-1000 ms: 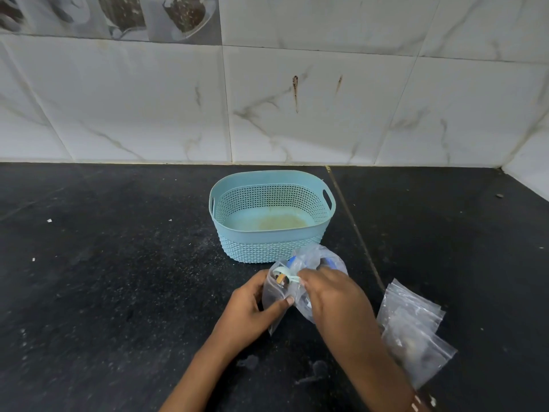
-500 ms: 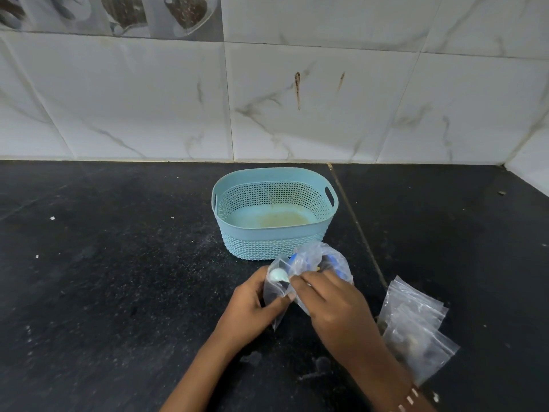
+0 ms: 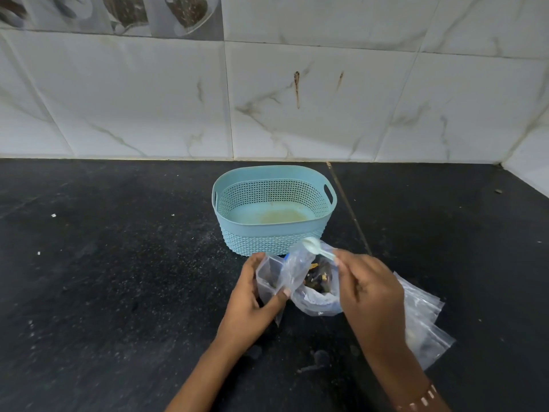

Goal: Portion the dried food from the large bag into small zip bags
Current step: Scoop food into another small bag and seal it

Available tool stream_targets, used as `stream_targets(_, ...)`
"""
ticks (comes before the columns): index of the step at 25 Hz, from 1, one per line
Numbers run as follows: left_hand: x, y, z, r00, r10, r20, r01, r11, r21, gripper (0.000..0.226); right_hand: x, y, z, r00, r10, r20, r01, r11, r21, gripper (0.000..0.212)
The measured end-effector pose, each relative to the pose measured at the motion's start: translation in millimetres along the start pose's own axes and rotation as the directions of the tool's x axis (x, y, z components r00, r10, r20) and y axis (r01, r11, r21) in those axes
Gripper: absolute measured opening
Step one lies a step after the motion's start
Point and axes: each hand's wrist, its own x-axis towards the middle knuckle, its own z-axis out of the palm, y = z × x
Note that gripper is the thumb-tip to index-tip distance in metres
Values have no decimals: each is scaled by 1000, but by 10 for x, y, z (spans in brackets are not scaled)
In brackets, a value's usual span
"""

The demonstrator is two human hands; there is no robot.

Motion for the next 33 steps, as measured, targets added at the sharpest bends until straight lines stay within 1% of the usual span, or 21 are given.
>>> stream_targets(1, -26, -14, 0, 998, -1, -66, 1, 1000, 7, 61, -2, 60, -11, 997, 72, 3, -72, 997, -8, 19)
stream_targets(3, -68, -18, -3, 984, -12, -179, 14, 1000, 10, 56, -39, 155, -23, 973, 231, 27, -231, 973, -6, 15)
stream_targets(5, -90, -7, 13, 971, -22, -236, 25, 1000, 7, 44, -88, 216, -34, 932, 355, 67, -357, 934, 20, 6)
stream_targets(8, -139, 8, 15, 961, -12, -277, 14, 1000, 4, 31, -144, 234, 27, 890, 423, 171, -429, 903, -2, 6)
stream_targets(10, -154, 21, 18, 963, -13, -268, 12, 1000, -6, 25, -172, 240, 86, 884, 416, 214, -412, 909, -66, 8)
stream_targets(13, -149, 39, -4, 972, -27, -233, 16, 999, -48, 24, -169, 199, 122, 917, 332, 222, -307, 941, -139, 10)
stream_targets(15, -117, 56, -35, 981, -48, -189, 32, 996, -85, 34, -111, 138, 145, 931, 274, 239, -262, 962, -82, 7)
stream_targets(16, -100, 81, -53, 985, -55, -163, 39, 994, -102, 35, -68, 97, 169, 933, 241, 267, -249, 969, -5, 4)
stream_targets(17, -83, 115, -74, 990, -53, -134, 37, 992, -117, 33, -16, 48, 195, 924, 218, 314, -258, 961, 94, 3)
stream_targets(19, -52, 198, -123, 997, -26, -67, 18, 993, -114, 27, 102, -72, 251, 871, 191, 453, -332, 908, 256, 14)
stream_targets(21, -27, 279, -176, 1000, 10, 2, -10, 996, -88, 24, 201, -191, 307, 797, 161, 582, -408, 854, 323, 22)
stream_targets(22, -12, 314, -199, 999, 22, 28, -20, 996, -84, 23, 232, -244, 335, 778, 149, 610, -432, 832, 348, 23)
stream_targets(25, 17, 405, -264, 998, 38, 58, -31, 993, -116, 20, 265, -335, 362, 788, 188, 586, -506, 740, 443, 20)
stream_targets(27, 12, 424, -309, 1000, 23, 16, -21, 992, -126, 17, 277, -345, 353, 783, 229, 579, -554, 680, 480, 23)
stream_targets(29, 4, 404, -339, 999, 0, -36, -4, 992, -126, 14, 279, -345, 334, 782, 254, 570, -576, 645, 503, 24)
stream_targets(31, -17, 392, -349, 999, -21, -48, 14, 992, -126, 24, 263, -354, 326, 782, 276, 560, -590, 620, 518, 24)
stream_targets(33, -38, 394, -335, 999, -39, -35, 34, 990, -137, 27, 231, -357, 324, 769, 309, 559, -614, 600, 513, 23)
